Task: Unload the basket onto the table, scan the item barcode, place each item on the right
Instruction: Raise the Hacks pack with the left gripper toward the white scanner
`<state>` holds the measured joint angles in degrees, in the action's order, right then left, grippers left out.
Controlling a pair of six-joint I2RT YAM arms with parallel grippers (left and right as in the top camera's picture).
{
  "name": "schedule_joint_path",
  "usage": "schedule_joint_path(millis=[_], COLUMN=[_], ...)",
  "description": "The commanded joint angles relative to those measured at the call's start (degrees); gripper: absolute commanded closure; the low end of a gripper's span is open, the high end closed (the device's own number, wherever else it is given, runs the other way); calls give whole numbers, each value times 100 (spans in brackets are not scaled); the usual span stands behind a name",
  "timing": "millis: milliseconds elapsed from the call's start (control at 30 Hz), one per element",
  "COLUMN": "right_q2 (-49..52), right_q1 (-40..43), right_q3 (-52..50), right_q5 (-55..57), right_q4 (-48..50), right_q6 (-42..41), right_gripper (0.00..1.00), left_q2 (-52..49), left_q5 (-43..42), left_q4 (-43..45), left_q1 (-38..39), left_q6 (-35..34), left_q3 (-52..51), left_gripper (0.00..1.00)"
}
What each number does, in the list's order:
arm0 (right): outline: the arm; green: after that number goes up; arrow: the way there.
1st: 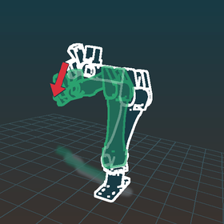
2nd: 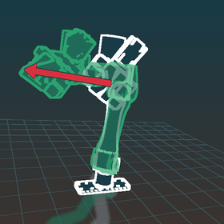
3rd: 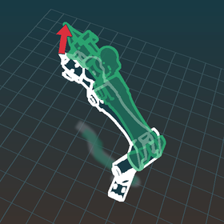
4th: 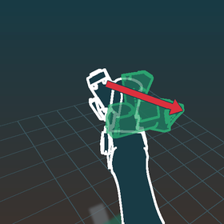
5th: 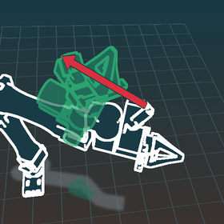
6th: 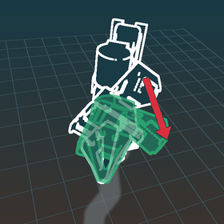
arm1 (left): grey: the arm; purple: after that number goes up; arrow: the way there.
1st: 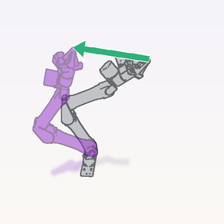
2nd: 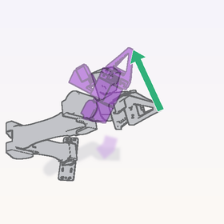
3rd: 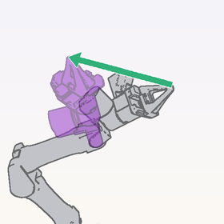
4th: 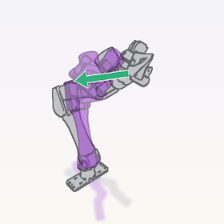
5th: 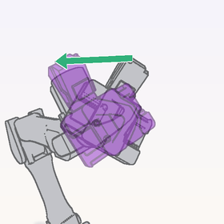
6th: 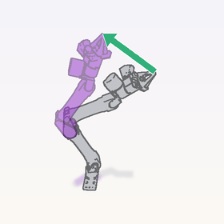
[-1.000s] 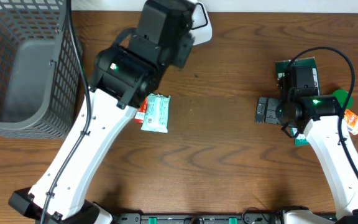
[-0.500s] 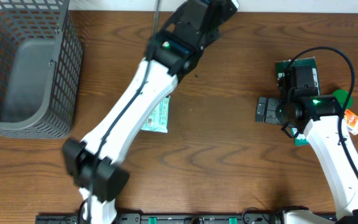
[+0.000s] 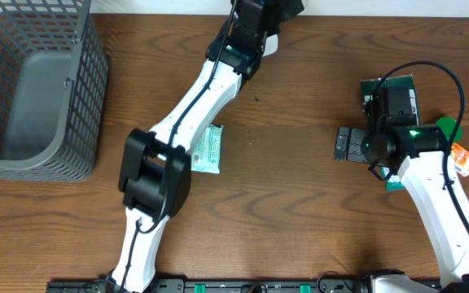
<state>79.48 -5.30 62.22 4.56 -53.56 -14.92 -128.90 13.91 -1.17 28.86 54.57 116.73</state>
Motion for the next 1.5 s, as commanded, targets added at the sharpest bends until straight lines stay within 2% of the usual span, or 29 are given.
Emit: schedule_joint_path(millis=[0, 200, 400, 667, 1267, 1467], right_q2=[2, 2, 2, 2, 2, 2], right_q1=[35, 33, 33, 33, 33, 33], right_q3=[61, 61, 61, 61, 61, 61], right_q5=[76, 76, 76, 76, 76, 76], right_q4=[-4, -4, -4, -4, -4, -4], right_q6=[-90, -90, -90, -90, -90, -90], right_gripper=[1, 1, 1, 1, 1, 1], left_q2=[-323, -837, -1130, -1263, -1639, -1639], left_q5=[-702, -1451, -1753, -2249, -2247, -2249], left_q4=[352, 1001, 1552, 1563, 1364, 962], left_q1=[-157, -358, -424, -442, -431, -426], left_q6=[282, 282, 278, 186, 85, 83], left_q3=[50, 50, 50, 50, 50, 50], left_gripper=[93, 93, 93, 93, 93, 93])
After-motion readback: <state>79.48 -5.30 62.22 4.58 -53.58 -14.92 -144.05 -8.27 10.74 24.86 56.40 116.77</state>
